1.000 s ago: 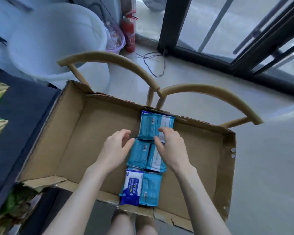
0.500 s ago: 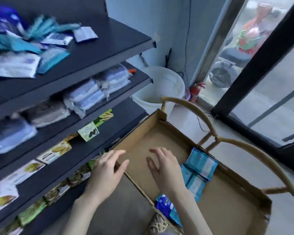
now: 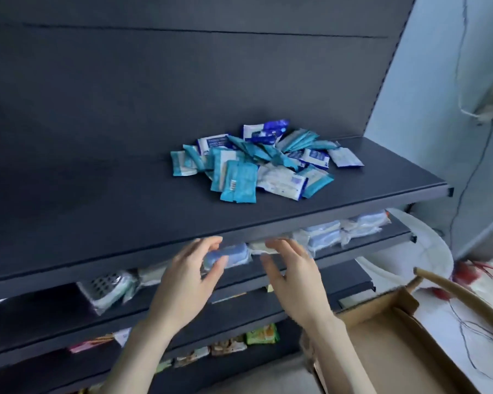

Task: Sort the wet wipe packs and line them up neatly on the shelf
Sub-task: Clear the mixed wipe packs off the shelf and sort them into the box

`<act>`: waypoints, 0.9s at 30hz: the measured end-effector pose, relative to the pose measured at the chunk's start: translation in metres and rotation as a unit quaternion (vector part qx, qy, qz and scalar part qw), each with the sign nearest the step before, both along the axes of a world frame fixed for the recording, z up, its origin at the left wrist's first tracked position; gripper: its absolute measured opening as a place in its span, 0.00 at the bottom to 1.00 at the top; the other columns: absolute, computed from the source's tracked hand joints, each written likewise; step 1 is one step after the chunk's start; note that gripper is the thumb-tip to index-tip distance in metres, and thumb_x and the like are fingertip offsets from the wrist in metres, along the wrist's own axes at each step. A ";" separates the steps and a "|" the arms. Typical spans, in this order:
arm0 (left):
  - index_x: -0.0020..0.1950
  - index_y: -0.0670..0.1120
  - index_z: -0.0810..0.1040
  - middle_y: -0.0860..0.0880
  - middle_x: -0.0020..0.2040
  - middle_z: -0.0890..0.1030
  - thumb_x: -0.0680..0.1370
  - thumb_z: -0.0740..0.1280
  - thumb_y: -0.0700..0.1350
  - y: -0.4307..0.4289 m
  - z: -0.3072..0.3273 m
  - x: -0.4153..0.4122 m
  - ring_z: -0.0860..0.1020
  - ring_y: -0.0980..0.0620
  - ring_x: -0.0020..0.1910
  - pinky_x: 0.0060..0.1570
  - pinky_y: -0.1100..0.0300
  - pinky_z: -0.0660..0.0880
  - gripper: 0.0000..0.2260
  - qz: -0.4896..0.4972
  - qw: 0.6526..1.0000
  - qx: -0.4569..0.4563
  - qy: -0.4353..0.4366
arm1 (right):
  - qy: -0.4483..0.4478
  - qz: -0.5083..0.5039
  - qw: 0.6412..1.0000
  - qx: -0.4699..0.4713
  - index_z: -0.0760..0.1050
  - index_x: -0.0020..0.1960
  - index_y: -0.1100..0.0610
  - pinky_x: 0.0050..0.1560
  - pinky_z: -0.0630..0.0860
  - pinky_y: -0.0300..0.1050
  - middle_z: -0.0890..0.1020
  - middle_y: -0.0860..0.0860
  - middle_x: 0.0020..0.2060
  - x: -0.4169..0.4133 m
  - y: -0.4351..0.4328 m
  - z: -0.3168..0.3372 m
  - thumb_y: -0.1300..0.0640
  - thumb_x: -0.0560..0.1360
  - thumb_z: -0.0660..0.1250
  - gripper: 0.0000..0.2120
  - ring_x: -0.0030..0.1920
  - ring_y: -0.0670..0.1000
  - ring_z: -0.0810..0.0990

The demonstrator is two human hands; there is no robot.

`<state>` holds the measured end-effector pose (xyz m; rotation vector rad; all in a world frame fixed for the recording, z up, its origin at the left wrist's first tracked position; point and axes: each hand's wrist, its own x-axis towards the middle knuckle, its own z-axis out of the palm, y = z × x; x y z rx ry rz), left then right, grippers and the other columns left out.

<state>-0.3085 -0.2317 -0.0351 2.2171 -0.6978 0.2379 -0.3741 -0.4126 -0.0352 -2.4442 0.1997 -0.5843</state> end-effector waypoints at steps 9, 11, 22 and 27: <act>0.59 0.49 0.76 0.56 0.52 0.79 0.77 0.67 0.46 0.004 0.012 0.132 0.77 0.62 0.52 0.55 0.62 0.73 0.11 0.065 0.995 -0.067 0.041 | 0.000 0.031 0.999 0.010 0.75 0.61 0.55 0.48 0.70 0.44 0.77 0.49 0.57 0.148 -0.005 0.036 0.51 0.79 0.61 0.13 0.49 0.50 0.78; 0.59 0.47 0.77 0.54 0.51 0.80 0.77 0.67 0.45 -0.010 0.012 0.159 0.77 0.61 0.50 0.53 0.63 0.74 0.11 0.072 0.991 -0.088 0.064 | 0.025 0.026 0.999 -0.001 0.73 0.63 0.56 0.52 0.72 0.47 0.76 0.51 0.60 0.181 -0.016 0.033 0.50 0.79 0.61 0.15 0.57 0.55 0.76; 0.51 0.44 0.79 0.52 0.43 0.81 0.75 0.70 0.47 -0.076 0.005 0.243 0.79 0.56 0.42 0.45 0.62 0.76 0.08 0.062 0.960 -0.125 0.245 | 0.124 0.022 0.987 0.102 0.60 0.72 0.53 0.63 0.67 0.44 0.67 0.54 0.62 0.256 -0.049 0.015 0.46 0.63 0.79 0.45 0.63 0.54 0.69; 0.51 0.48 0.78 0.52 0.47 0.82 0.79 0.65 0.47 -0.066 0.010 0.247 0.80 0.57 0.46 0.50 0.63 0.75 0.06 0.022 0.921 -0.223 0.320 | 0.053 0.061 0.971 0.226 0.59 0.73 0.50 0.66 0.65 0.41 0.68 0.47 0.64 0.271 -0.034 0.011 0.57 0.62 0.81 0.46 0.64 0.44 0.67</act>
